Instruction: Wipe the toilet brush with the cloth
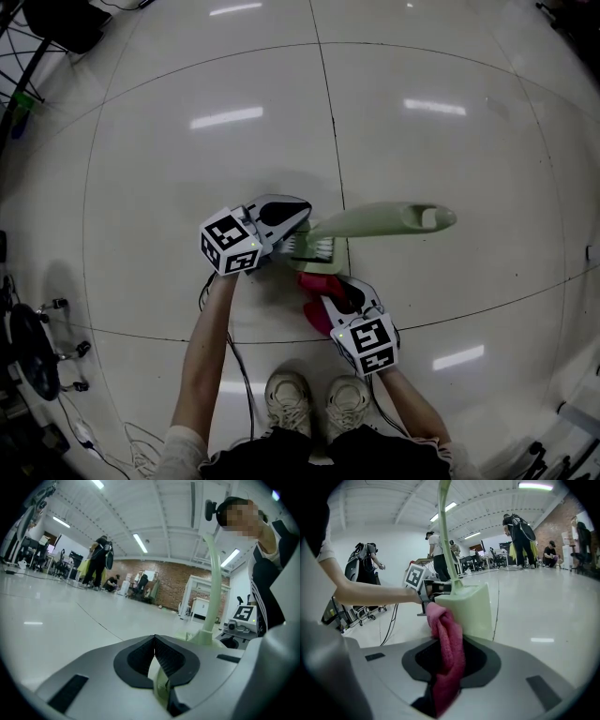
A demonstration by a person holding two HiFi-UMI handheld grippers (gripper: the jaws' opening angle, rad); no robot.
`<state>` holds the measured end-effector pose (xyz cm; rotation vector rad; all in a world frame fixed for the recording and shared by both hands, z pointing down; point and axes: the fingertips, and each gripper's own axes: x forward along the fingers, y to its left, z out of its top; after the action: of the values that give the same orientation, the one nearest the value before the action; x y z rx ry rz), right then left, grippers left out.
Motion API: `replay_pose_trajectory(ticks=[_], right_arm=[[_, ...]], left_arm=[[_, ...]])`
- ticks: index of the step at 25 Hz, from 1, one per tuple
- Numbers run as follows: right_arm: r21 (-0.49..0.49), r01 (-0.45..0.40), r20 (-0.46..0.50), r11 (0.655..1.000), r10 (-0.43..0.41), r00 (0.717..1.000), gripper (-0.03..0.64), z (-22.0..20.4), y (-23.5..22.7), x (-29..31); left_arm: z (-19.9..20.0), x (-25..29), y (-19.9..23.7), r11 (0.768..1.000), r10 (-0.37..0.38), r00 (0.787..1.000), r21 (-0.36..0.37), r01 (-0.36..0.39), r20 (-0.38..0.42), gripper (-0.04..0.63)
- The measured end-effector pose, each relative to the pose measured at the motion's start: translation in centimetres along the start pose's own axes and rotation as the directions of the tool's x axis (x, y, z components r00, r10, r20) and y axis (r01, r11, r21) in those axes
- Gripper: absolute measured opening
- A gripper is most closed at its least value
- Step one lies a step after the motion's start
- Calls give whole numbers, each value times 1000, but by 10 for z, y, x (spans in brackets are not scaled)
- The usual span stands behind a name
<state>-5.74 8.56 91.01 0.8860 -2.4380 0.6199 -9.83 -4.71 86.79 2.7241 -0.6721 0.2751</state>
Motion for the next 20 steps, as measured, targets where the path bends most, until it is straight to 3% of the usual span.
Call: replay_pose_trajectory(ticks=[7, 9, 10, 14, 20], right_arm=[[6, -16, 7, 1000, 16, 1000, 95, 2, 0, -5], [8, -17, 6, 1000, 17, 1000, 95, 2, -1, -5], [9, -17, 6, 1000, 17, 1000, 95, 2, -1, -5], [5, -24, 1, 1000, 24, 1000, 95, 2, 1, -3], [-17, -44, -20, 999, 43, 999, 95, 0, 1, -1]], left_arm=[[-10, -14, -18, 992, -111, 986, 39, 116, -125, 6], [-10, -15, -22, 989, -119, 983, 71, 130, -142, 101], [-9, -14, -23, 987, -120, 982, 86, 134, -147, 118], [-3, -10, -28, 977, -158, 976, 122, 177, -152, 118], [5, 5, -37, 939, -234, 959, 221, 265, -157, 104]])
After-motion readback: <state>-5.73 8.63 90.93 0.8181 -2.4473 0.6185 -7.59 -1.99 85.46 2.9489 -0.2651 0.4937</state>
